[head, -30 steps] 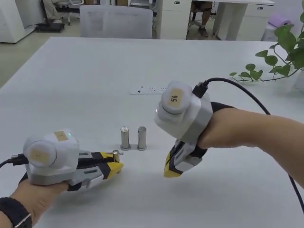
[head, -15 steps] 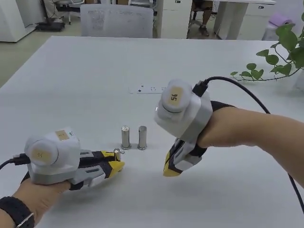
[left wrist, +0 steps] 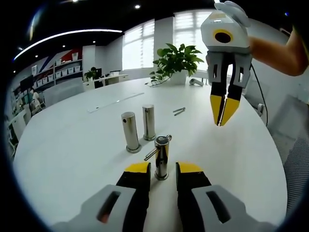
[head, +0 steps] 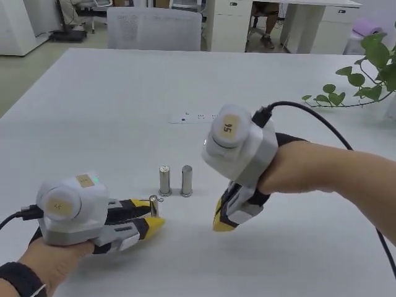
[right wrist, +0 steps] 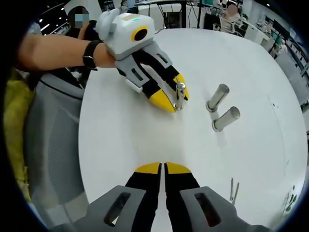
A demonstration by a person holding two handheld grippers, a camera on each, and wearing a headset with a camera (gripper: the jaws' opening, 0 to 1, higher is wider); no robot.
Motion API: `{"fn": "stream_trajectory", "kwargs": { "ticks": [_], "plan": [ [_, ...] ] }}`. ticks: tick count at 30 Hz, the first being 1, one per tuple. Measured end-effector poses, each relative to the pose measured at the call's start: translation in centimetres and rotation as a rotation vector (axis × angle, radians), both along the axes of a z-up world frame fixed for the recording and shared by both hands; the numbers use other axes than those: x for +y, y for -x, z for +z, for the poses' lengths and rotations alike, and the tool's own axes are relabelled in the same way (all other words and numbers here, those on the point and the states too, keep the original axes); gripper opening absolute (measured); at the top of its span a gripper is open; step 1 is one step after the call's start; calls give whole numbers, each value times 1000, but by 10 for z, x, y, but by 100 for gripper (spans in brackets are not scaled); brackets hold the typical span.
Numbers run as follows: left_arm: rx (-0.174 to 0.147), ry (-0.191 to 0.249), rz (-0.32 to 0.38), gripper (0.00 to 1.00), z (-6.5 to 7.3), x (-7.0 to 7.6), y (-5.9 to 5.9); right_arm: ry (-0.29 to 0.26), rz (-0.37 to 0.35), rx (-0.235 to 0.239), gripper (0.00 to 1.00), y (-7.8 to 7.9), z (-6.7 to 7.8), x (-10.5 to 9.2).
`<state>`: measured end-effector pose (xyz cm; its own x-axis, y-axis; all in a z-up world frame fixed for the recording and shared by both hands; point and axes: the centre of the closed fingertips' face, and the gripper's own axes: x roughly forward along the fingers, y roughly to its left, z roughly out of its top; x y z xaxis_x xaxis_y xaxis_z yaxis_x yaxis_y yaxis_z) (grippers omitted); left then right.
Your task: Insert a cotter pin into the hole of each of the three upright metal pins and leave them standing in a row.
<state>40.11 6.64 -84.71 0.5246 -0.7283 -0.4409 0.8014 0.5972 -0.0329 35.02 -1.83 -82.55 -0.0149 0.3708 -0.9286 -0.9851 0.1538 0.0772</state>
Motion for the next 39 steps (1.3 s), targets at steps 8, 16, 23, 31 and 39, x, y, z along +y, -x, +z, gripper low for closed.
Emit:
{"fn": "stream_trajectory", "kwargs": {
  "ticks": [8,16,23,31,39],
  "plan": [
    [20,28,17,35,4,0,1,-11,-4,-4,5,-2,2,1],
    [41,65,39,49,12,0,7,-20,-4,-13,8,-3,5,3],
    [42,88,59,56,21,4,13,-30,-8,-15,10,-3,8,3],
    [49,100,72,60,27,7,24,-35,-5,-20,13,-1,9,4],
    [46,118,83,63,36,6,32,-60,-11,-30,20,-2,12,3]
  ]
}}
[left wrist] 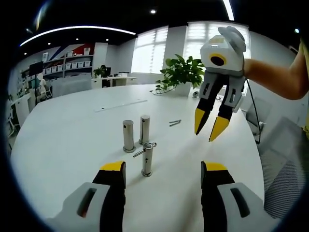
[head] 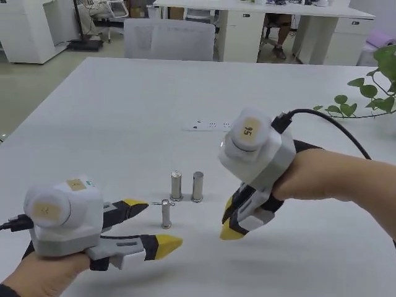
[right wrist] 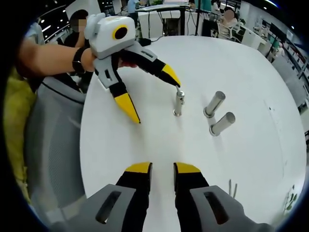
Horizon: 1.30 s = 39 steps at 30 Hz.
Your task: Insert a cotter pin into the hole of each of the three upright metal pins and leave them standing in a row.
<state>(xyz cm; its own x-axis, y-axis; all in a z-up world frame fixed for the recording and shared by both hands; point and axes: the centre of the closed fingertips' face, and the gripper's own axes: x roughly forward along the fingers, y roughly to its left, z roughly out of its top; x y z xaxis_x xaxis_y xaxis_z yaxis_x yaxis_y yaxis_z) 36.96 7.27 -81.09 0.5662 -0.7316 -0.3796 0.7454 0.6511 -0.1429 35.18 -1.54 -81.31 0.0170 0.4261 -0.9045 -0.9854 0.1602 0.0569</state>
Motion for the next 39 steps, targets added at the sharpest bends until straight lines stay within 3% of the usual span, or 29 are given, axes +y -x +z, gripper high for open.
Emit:
{"fn": "stream_trajectory", "kwargs": {
  "ticks": [9,13,22,30,39],
  "plan": [
    [10,9,5,68,8,-2,10,-65,-40,-23,37,-5,7,-7],
    [-1,18,4,71,15,-4,14,-96,-54,-43,43,-10,12,-9],
    [-11,39,11,74,27,-3,27,-204,-98,-113,48,-29,39,-5],
    [-19,59,18,77,35,-2,41,-279,-101,-180,48,-53,62,21],
    [-20,77,28,78,44,2,52,-313,-68,-193,47,-80,62,60]
  ]
}}
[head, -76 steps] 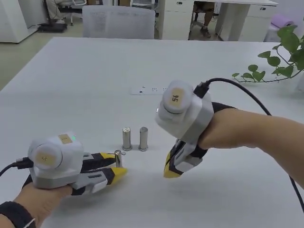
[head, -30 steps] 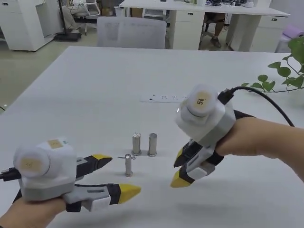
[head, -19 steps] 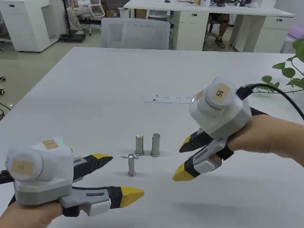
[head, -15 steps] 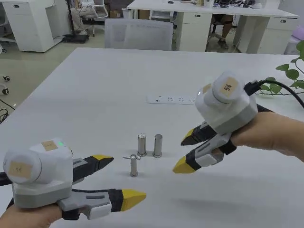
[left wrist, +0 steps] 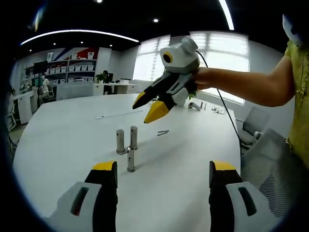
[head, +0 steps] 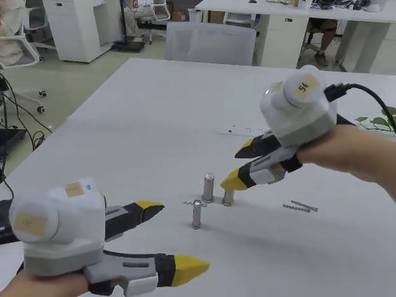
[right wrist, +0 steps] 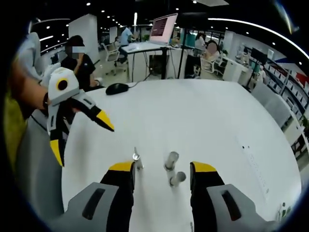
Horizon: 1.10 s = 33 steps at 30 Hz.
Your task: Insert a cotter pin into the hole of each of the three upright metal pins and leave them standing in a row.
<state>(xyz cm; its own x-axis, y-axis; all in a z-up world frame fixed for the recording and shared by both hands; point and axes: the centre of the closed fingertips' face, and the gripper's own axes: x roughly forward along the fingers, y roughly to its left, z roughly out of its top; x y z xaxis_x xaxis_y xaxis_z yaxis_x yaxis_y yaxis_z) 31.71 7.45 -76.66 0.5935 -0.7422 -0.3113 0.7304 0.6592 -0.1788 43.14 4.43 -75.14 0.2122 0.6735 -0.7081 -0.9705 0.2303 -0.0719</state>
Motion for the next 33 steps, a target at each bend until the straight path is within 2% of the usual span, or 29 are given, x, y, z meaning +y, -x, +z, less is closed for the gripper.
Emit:
{"fn": "stream_trajectory", "kwargs": {
  "ticks": [4,7,12,18,23,29,33],
  "plan": [
    [-2,6,-5,78,1,0,4,11,14,2,46,-10,-11,14],
    [-1,9,-1,77,2,0,6,22,10,-1,43,-19,-20,18],
    [1,17,6,77,2,2,8,33,6,23,39,-26,-34,19],
    [5,19,4,76,0,0,8,67,25,42,35,-26,-49,23],
    [7,24,1,75,-1,-1,7,75,29,50,32,-27,-55,28],
    [6,31,4,73,-1,0,6,111,36,53,29,-27,-65,27],
    [4,35,3,72,-1,0,6,117,36,61,25,-26,-67,27]
  ]
}}
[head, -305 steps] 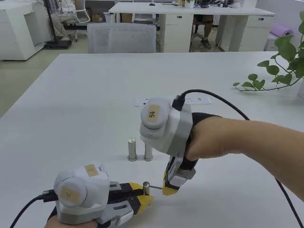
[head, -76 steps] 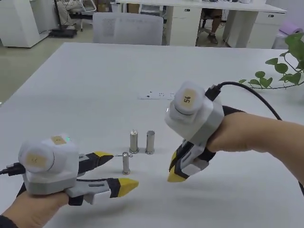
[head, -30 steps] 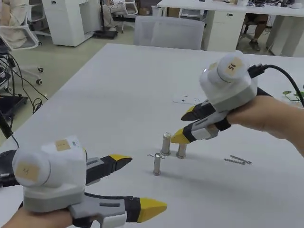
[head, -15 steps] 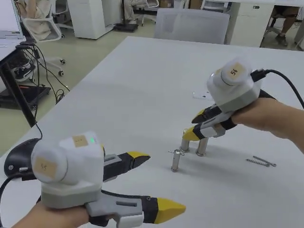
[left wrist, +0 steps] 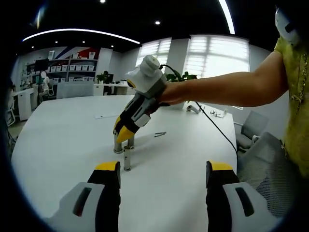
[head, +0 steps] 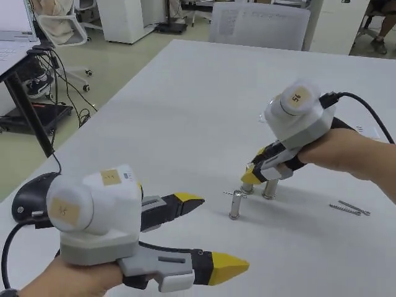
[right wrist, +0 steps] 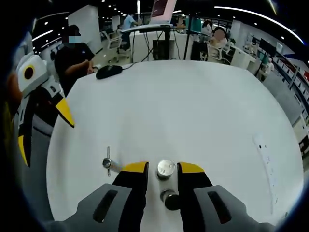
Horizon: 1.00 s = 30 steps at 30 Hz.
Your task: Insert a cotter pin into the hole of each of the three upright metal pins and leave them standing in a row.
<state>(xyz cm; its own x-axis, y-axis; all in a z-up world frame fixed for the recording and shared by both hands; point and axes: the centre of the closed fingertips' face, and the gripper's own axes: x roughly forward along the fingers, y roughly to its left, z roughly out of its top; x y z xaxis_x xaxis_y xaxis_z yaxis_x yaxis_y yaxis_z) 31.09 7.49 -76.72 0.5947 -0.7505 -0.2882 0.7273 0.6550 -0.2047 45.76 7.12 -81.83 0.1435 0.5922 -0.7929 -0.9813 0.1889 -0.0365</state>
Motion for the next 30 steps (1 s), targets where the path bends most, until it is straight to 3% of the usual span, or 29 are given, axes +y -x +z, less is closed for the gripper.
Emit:
{"fn": "stream_trajectory", "kwargs": {
  "ticks": [11,30],
  "plan": [
    [3,4,2,69,-1,2,0,8,-1,-13,16,-6,-3,0],
    [9,3,2,66,-4,1,-3,8,22,-32,12,-10,-3,-1]
  ]
}}
